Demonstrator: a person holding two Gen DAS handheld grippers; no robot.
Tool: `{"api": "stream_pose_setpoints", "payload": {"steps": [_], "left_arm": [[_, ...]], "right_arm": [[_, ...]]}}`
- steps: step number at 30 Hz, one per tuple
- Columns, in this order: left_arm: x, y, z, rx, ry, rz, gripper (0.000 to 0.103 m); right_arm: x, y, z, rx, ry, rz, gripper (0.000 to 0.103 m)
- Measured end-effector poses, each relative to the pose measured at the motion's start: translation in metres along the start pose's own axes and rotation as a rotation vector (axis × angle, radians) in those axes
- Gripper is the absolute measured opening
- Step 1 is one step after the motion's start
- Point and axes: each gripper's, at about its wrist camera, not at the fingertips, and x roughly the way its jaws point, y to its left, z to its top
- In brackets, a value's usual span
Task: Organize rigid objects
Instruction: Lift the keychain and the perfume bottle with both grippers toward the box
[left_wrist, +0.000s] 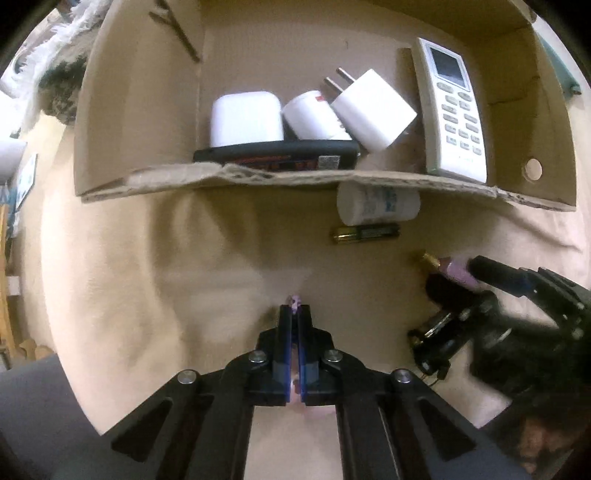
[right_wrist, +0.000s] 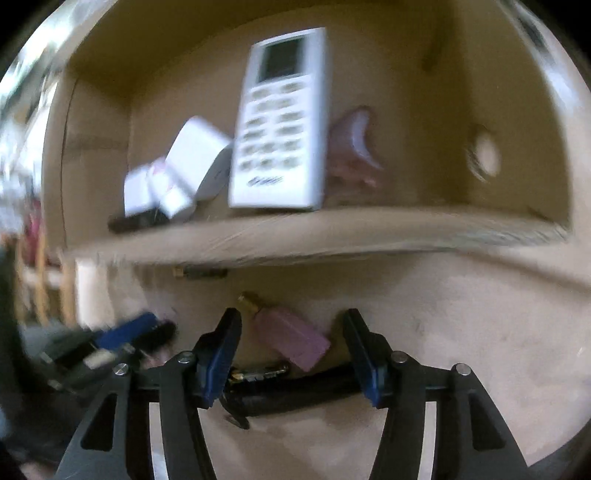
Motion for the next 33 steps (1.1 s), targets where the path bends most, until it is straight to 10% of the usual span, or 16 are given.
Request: {"api": "stream_pose_setpoints", "payload": {"steps": [6,11,15,21,25,33], "left_arm": [[0.003,0.008,0.008,-0.011,0.006,0.001,0.004],[-0.003,0.005,-0.005,-0.01,0.002,0.01,0.009],[-0.007,0.002,-0.017,-0.023,0.0,0.02,0.066],[0.007,-0.006,-0.027,0.023,0.037,0.069,0.071],[0.006,-0.006,-0.024,0.008,0.022,0.068,0.033],[-0.005,0.014,-0.012,-0.009,-0.005,0.066,0.003]], "right_arm": [[0.016,0.031,0.001,-0.208,-0.015,-0.164,0.058],[0.016,0.044,0.01,-0.251,-0.039,-0.158,0.028],[0.014,0.043,0.011,-0.208,-0.052,-0.124,0.027],[0.009,0.032,0.023,-0.148,-0.062,-0.084,0.026],[0.0,0.022,0.008,-0.143,-0.075,-0.088,0.026],[-0.018,0.024,-0.008,-0.139,-0.112,-0.046,0.026]]}}
